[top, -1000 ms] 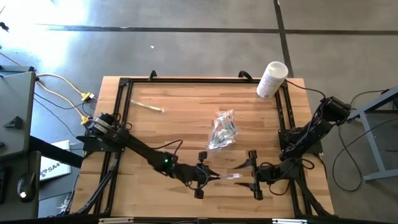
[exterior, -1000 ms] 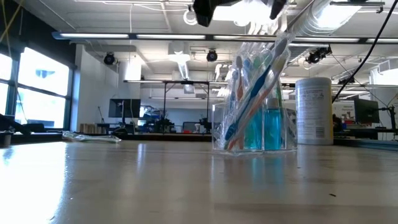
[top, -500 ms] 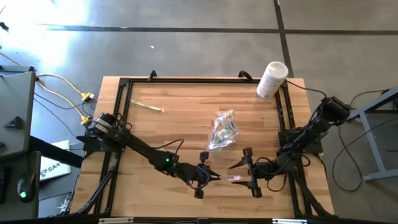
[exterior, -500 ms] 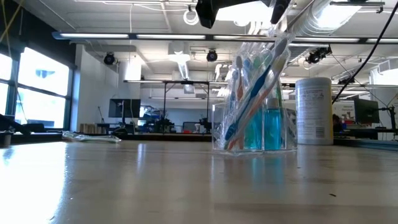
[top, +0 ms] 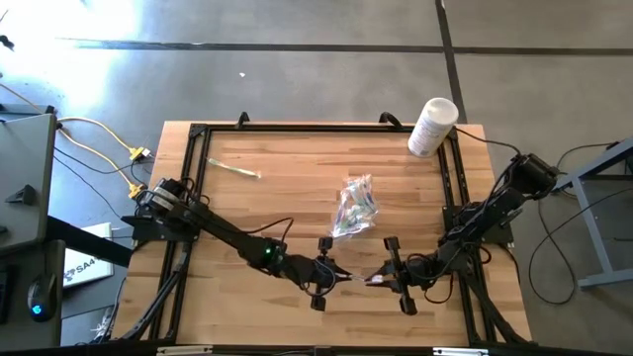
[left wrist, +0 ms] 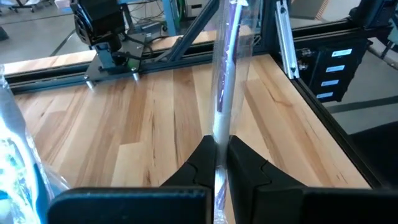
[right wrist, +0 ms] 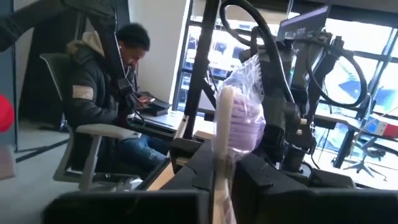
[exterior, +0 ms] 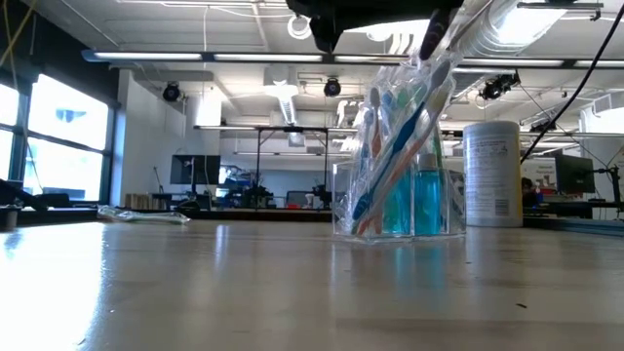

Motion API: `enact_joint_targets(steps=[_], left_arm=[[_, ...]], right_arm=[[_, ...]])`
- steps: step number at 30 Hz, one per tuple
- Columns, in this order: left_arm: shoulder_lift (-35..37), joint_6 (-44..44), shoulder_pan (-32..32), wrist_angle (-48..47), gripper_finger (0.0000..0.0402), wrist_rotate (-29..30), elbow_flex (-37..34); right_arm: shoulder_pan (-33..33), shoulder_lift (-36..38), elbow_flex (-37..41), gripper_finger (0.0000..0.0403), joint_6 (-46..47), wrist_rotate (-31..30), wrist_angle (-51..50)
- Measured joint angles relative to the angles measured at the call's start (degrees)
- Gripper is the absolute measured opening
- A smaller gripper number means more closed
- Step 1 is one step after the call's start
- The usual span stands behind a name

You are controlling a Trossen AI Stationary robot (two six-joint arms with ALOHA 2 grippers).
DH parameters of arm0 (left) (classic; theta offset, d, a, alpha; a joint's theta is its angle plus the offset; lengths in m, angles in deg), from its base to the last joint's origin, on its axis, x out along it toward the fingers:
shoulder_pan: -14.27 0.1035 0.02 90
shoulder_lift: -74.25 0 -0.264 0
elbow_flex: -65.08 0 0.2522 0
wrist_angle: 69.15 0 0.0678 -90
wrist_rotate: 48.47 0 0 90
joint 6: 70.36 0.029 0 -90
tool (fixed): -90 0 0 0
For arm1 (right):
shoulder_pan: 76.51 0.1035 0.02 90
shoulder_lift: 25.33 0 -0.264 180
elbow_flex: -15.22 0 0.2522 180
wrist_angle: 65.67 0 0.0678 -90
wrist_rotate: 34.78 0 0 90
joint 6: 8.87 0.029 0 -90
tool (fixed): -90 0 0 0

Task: Pick & Place toothbrushing station
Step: Put the purple toothbrush into the transparent organizer

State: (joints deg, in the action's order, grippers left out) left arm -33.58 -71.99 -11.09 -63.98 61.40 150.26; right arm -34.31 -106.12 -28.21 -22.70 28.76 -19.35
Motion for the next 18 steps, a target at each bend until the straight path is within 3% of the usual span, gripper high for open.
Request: enact_joint_targets(steps=[5,10,18], left_arm=[[0.0,-0.11,0.27,-1.87,0.0029,-0.64,0.06],[0.0,-0.31,0.25,-2.5,0.0111,-0.25,0.13],[0.07,-0.08,0.28,-6.74,0.0222,7.77,0.13]], right_arm=[[0.0,-0.02,0.04,0.0011,-0.33,-0.85,-0.62],[-0.01,-0.01,0.04,0.001,-0.69,-2.88,-0.26],[-1.71,1.68,0.04,0.001,-4.45,-10.69,-1.99]])
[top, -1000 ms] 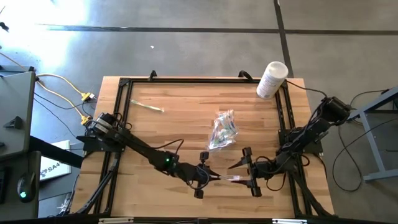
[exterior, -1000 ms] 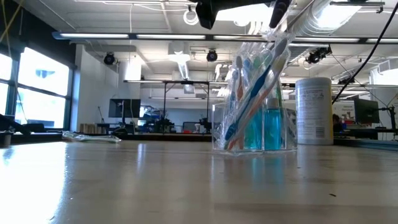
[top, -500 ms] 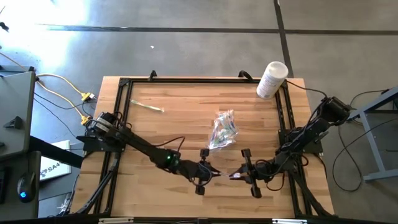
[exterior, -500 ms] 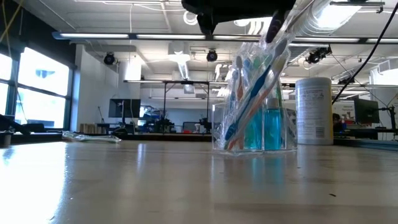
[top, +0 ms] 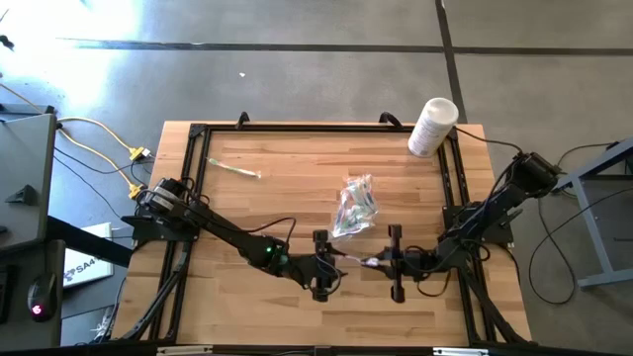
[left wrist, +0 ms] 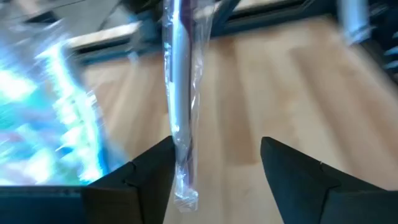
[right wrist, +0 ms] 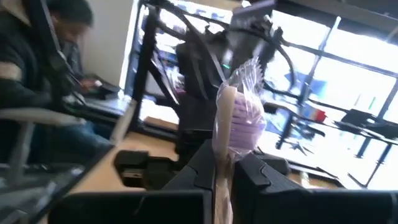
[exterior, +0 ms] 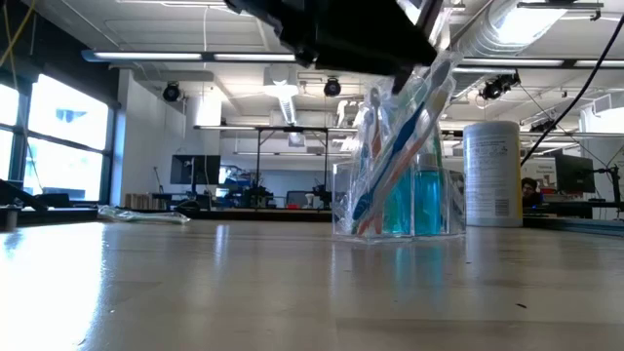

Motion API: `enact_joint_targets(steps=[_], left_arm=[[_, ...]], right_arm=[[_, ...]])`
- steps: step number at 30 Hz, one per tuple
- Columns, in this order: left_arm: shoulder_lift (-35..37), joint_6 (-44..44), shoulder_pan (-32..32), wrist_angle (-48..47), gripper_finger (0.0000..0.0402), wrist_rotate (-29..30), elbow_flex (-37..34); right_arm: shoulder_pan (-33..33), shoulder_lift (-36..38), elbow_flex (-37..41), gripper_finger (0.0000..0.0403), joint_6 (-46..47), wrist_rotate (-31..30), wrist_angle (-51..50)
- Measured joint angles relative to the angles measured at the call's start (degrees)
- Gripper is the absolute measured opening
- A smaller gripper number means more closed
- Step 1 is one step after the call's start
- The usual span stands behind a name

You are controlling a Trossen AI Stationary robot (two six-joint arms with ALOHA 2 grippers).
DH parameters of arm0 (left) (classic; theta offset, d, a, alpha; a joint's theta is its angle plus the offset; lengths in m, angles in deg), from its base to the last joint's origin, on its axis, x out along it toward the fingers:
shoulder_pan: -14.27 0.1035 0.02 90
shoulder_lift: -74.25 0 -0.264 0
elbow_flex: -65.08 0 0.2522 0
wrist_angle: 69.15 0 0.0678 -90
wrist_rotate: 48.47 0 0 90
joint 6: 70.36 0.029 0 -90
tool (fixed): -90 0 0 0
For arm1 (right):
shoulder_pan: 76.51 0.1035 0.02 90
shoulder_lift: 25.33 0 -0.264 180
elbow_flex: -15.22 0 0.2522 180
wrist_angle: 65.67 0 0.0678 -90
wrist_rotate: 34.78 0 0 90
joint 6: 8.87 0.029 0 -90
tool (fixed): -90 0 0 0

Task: Pick & Place toothbrushing station
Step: Put the purple toothbrush into the transparent organizer

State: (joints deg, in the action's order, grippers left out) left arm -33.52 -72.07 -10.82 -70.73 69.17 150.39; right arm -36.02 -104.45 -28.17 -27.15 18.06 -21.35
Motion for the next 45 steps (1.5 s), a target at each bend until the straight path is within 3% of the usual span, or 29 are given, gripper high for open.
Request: enact_joint_targets(steps=[10,18,24,45], left_arm=[[1.3,-4.36,-2.27,-19.02,0.0236,16.96,3.17],[3.13,-18.25,-5.09,-42.99,0.0237,27.67,7.44],[3.15,-24.63,-5.33,-48.66,0.0237,28.24,7.97],[3.15,-25.6,-5.31,-49.22,0.0237,27.43,7.96]], right_arm=[[-8.87,0.4,-0.02,0.001,3.02,-0.84,-5.04],[-15.11,0.2,-0.07,0.001,12.01,4.87,-8.24],[-19.33,-0.06,-0.04,0.001,17.94,9.05,-10.64],[-28.62,0.01,-0.13,0.001,30.71,22.85,-18.89]])
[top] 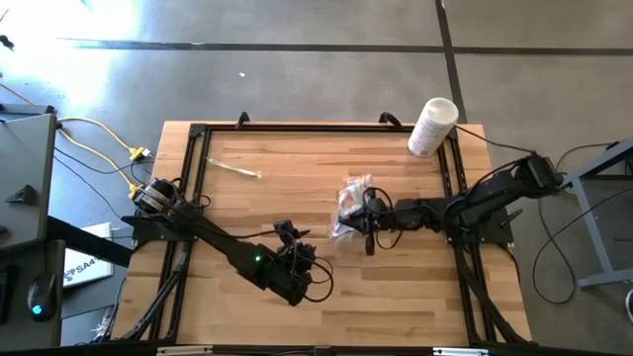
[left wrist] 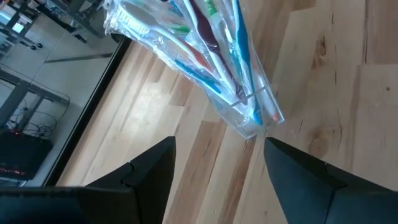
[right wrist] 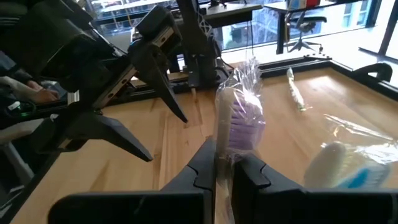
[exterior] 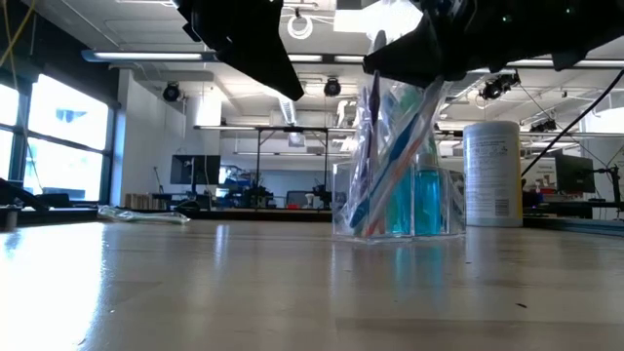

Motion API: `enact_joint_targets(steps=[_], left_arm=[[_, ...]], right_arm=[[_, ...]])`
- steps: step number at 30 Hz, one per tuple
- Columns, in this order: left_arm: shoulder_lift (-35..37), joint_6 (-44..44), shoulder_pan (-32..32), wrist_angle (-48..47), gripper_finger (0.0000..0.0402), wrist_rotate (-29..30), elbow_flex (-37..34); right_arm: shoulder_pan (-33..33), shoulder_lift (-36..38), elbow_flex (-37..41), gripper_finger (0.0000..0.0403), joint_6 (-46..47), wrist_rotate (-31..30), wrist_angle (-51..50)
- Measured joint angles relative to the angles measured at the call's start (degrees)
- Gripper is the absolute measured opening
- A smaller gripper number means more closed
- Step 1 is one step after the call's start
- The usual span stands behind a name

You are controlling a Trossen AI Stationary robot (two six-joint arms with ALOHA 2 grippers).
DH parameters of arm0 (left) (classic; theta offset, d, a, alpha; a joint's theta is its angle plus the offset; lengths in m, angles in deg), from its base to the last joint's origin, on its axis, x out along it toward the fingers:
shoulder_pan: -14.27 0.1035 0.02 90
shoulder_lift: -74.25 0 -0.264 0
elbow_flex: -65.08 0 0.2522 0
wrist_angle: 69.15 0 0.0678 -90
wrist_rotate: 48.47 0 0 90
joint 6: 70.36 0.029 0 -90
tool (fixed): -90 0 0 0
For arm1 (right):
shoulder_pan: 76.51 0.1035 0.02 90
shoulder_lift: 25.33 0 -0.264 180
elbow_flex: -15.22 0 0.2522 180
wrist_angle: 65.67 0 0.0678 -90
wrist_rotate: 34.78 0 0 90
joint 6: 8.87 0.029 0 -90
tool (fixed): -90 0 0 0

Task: Pick & Place toothbrushing station
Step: Put the purple toothbrush into the transparent organizer

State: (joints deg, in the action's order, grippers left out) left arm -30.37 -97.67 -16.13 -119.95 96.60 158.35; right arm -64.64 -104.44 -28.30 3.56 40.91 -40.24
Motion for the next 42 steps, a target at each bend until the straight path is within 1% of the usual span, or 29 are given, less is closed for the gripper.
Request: enact_joint_targets(steps=[5,9,15,19,23,32,36,42], left_arm=[[0.0,0.0,0.0,0.0,0.0237,0.02,-0.02],[0.0,0.0,0.0,0.0,0.0237,0.09,-0.02],[0.0,0.0,0.0,0.02,0.0237,0.07,-0.02],[0.0,0.0,0.0,0.01,0.0237,0.07,-0.02],[0.0,0.0,0.0,0.0,0.0237,0.03,-0.02],[0.0,-0.02,0.0,-0.46,0.0237,-0.46,-0.04],[0.0,-0.02,0.0,-0.53,0.0237,-0.46,-0.07],[-0.02,-0.04,0.0,-0.63,0.0237,-0.46,-0.07]], right_arm=[[-1.68,0.02,-0.07,0.0011,2.88,1.52,-1.5],[-2.92,0.02,-0.07,0.001,3.15,3.93,-2.22],[-3.4,0.02,-0.04,0.001,4.18,5.21,-2.35],[-3.4,0.0,-0.02,0.0022,4.23,6.83,-2.54],[-3.4,-0.17,0.13,0.0033,4.35,7.26,-3.33],[-3.37,-0.17,0.13,0.0042,4.04,7.22,-3.07],[-3.35,-0.15,0.13,0.0067,4.0,7.22,-2.98],[-3.35,0.05,0.13,0.0135,3.86,6.89,-3.0]])
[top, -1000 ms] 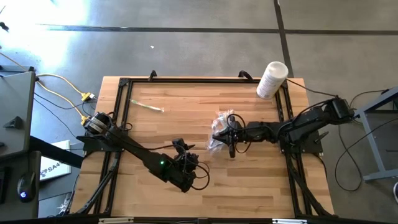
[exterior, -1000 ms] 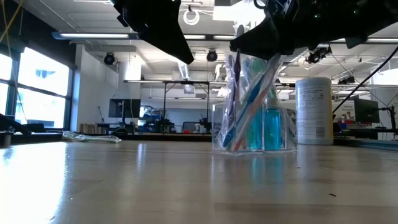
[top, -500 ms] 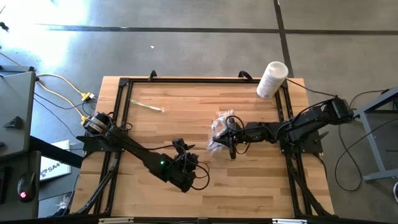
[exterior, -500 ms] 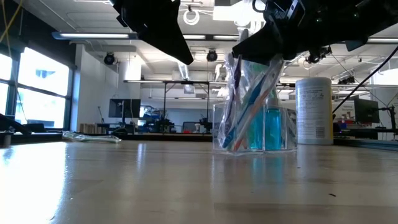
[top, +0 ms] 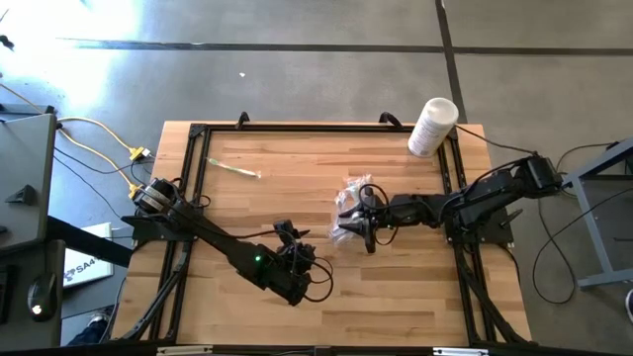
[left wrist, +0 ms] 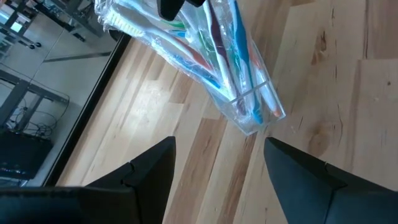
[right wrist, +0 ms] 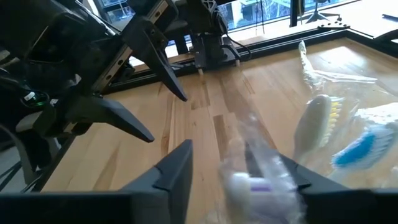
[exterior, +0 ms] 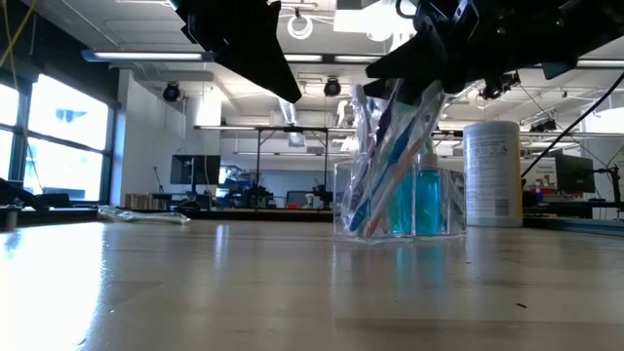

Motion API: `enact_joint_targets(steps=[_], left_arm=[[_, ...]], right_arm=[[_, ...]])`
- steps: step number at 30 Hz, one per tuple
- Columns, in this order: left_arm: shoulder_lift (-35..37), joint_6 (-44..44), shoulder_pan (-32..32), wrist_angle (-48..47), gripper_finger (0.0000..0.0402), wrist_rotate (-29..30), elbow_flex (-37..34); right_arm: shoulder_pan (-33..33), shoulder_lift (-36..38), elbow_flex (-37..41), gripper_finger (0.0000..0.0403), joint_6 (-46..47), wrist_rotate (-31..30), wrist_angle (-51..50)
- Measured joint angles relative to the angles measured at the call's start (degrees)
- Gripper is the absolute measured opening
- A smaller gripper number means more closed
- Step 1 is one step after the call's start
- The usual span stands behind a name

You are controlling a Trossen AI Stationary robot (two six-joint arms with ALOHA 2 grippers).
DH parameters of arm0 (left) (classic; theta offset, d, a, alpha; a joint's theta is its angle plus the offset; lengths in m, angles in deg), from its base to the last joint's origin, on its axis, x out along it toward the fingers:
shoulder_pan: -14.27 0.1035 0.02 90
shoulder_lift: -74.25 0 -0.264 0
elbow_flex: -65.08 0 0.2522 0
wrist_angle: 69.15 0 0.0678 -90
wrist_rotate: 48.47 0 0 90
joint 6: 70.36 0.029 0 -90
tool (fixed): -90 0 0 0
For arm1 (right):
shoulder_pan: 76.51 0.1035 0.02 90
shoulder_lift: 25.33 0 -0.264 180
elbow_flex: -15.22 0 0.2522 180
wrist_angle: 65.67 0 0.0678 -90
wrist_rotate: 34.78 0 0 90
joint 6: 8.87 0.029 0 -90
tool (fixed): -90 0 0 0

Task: Pick & Place toothbrushing station
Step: Put the purple toothbrush into the transparent organizer, then put the green toothbrush into the transparent organizer

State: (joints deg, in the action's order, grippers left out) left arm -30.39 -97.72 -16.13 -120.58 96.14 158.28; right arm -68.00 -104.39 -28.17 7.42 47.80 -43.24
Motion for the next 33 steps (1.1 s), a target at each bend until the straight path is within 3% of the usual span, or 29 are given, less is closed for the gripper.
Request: enact_joint_targets(steps=[7,20,25,33], left_arm=[[0.0,0.0,0.0,-0.08,0.0237,-0.04,0.0],[0.04,0.08,0.0,-4.58,0.0237,-0.53,0.0],[0.79,-1.6,0.73,-16.31,0.0237,2.71,-0.01],[5.73,-21.04,9.73,-47.88,0.0237,0.04,0.04]], right_arm=[[0.65,3.19,0.11,0.0187,-4.55,-0.62,-0.62],[3.45,11.07,0.04,0.019,-10.52,-3.17,-1.18],[6.58,13.09,0.0,0.019,-14.36,-3.02,-0.86],[15.27,14.16,0.0,0.019,-19.39,-3.08,2.01]])
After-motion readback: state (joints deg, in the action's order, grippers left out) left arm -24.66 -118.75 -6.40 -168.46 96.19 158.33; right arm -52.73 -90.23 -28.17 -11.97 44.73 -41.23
